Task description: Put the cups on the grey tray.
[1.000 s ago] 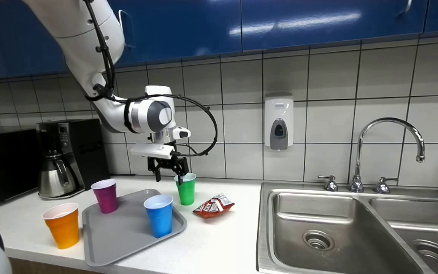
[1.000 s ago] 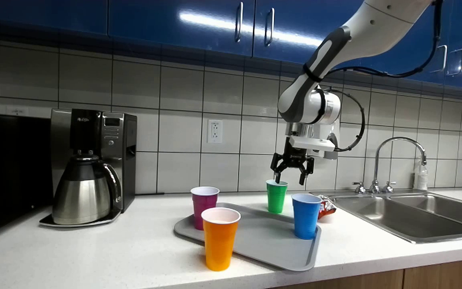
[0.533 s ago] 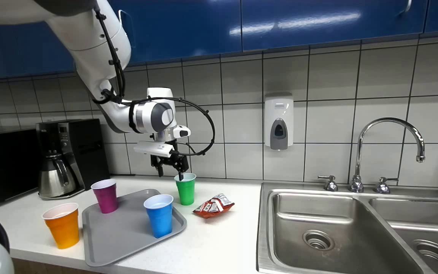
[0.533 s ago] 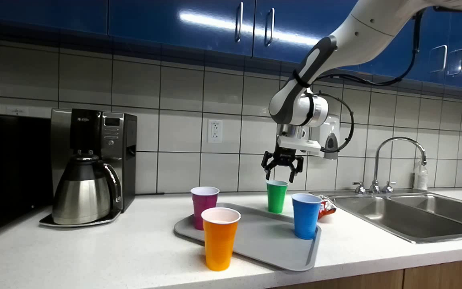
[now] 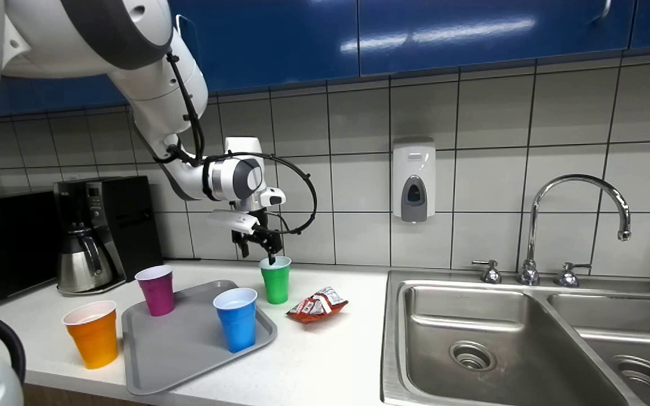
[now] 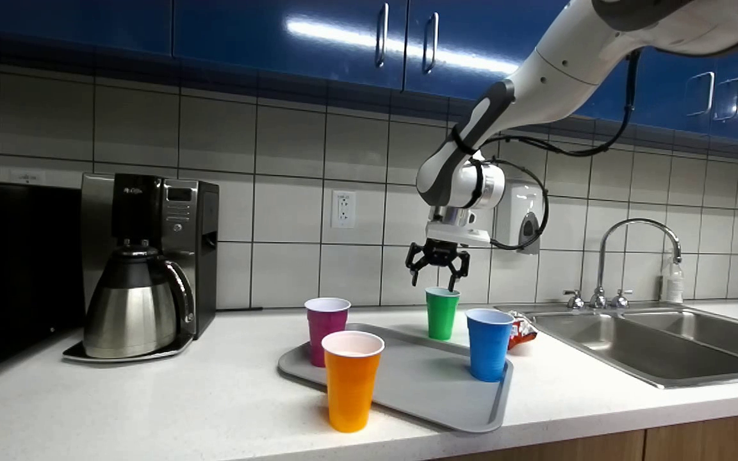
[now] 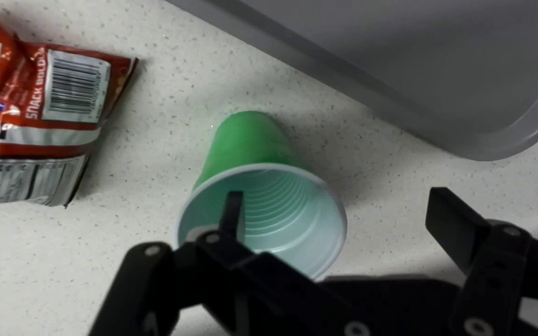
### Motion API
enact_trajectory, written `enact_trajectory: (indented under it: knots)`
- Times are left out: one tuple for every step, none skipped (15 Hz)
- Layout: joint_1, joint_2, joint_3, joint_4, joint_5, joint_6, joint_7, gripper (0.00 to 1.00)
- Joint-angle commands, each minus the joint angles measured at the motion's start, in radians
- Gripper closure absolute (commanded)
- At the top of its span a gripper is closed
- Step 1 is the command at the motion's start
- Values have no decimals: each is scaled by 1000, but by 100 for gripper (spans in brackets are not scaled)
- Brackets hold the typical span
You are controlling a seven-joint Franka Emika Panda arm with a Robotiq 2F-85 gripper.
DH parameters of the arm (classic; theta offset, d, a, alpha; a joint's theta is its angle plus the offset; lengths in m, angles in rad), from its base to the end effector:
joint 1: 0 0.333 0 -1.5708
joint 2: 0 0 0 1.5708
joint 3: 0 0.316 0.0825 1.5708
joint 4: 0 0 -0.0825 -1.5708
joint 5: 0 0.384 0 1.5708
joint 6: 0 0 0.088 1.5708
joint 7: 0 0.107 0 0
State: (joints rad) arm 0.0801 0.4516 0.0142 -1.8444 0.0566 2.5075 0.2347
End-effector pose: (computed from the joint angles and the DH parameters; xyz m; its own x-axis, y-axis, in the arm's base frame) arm 0.6599 0.0612 0.3022 0.9630 -0.1892 0.1917 -0.1735 -0.9802 -0.0957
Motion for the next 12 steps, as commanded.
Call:
enact_trajectory:
  knots:
    - [14,54,-12,85,3,-18,44,0]
    - [16,67,-14,99,1,-19,50,0]
    - [16,82,-14,113,4,-16,56,0]
    - [16,93,-14,123,5,-16,60,0]
    - [20,107,-18,135,1,-13,69,0]
    - [21,119,-19,146,1,-15,73,0]
    - [22,132,-20,157,1,-16,76,0]
    - [22,142,-20,165,2,-17,78,0]
    - [23,151,-21,172,2,-18,79,0]
    - [25,159,-23,181,2,-21,81,0]
    - [26,167,-24,189,2,-27,82,0]
    - [26,171,-26,192,4,-23,84,0]
